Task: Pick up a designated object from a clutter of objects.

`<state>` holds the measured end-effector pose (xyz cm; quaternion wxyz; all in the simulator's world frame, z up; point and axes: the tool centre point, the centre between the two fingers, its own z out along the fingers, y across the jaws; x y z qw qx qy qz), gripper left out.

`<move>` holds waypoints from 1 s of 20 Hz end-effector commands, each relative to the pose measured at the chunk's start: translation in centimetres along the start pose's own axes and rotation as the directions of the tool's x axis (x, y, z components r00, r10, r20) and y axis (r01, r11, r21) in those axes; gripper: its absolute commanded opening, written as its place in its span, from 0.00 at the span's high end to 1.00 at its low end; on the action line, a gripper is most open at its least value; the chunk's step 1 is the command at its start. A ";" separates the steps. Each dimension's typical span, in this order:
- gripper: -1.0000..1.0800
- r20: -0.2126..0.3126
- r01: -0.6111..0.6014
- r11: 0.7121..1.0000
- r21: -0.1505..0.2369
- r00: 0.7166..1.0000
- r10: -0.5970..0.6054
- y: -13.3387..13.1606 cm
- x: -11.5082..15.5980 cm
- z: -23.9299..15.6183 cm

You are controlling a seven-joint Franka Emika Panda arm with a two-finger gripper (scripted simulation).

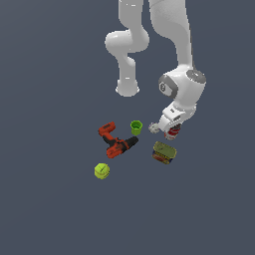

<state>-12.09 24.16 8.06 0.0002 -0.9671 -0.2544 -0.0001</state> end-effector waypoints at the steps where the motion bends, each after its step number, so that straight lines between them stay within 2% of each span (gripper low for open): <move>1: 1.00 0.000 0.000 1.000 0.000 1.000 0.000 0.0 0.0 0.0; 11: 1.00 0.000 0.000 1.000 0.000 1.000 0.000 2.0 -0.2 -1.7; 20: 1.00 0.000 0.001 1.000 0.003 1.000 -0.001 7.2 -0.7 -6.4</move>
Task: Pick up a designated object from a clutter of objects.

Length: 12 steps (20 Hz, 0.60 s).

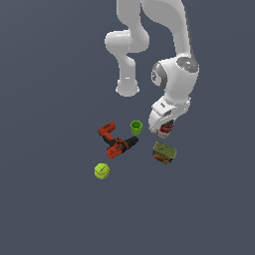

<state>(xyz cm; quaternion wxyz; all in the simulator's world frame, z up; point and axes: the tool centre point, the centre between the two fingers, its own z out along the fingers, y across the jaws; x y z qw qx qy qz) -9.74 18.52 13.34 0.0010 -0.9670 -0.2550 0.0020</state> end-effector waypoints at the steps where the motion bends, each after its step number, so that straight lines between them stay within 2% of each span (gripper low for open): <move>1: 1.00 -0.004 0.000 1.000 0.000 1.000 0.000 1.9 -0.1 -1.8; 12: 1.00 -0.006 0.001 1.000 0.004 1.000 -0.001 12.2 -1.2 -11.1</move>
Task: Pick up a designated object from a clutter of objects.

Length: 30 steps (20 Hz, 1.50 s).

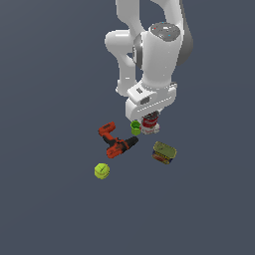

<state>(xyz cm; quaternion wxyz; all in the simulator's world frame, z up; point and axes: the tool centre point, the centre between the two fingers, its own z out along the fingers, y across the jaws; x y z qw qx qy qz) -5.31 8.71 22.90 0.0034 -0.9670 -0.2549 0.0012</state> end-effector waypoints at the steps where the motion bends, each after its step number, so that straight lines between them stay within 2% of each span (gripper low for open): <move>1: 1.00 -0.003 0.001 1.000 0.000 1.000 -0.001 2.5 -0.2 -2.4; 9: 1.00 -0.002 -0.001 1.000 -0.003 1.000 0.001 10.3 -0.9 -9.3; 16: 1.00 -0.001 -0.001 1.000 -0.005 1.000 0.001 15.7 -1.1 -14.0; 22: 1.00 0.000 -0.001 1.000 -0.007 1.000 0.001 19.3 -1.2 -17.2; 30: 1.00 0.000 -0.001 1.000 -0.007 1.000 0.001 22.1 -1.1 -19.6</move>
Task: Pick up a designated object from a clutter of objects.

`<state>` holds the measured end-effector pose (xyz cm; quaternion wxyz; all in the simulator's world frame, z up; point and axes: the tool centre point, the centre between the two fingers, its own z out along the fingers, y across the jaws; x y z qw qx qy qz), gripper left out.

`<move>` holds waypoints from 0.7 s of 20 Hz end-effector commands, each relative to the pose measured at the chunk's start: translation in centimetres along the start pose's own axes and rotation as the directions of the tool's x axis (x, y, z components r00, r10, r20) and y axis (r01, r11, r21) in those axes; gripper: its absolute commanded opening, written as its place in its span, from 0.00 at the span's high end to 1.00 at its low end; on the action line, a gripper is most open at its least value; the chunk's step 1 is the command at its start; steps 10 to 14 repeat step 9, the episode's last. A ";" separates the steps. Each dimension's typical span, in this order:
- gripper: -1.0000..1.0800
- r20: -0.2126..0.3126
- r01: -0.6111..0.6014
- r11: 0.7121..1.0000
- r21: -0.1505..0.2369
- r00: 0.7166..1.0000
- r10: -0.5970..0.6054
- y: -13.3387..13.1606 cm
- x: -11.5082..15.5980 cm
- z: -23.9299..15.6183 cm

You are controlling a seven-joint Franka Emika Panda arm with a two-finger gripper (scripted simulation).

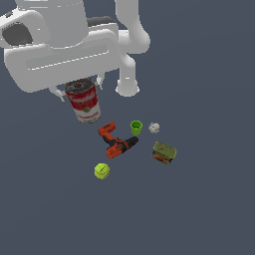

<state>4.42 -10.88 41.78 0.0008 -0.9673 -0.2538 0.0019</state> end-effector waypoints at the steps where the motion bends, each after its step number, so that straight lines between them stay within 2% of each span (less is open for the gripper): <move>1: 1.00 -0.003 0.001 1.000 -0.002 1.000 -0.001 0.6 0.1 -0.8; 14: 1.00 -0.003 0.001 1.000 -0.002 1.000 -0.001 1.4 0.1 -1.4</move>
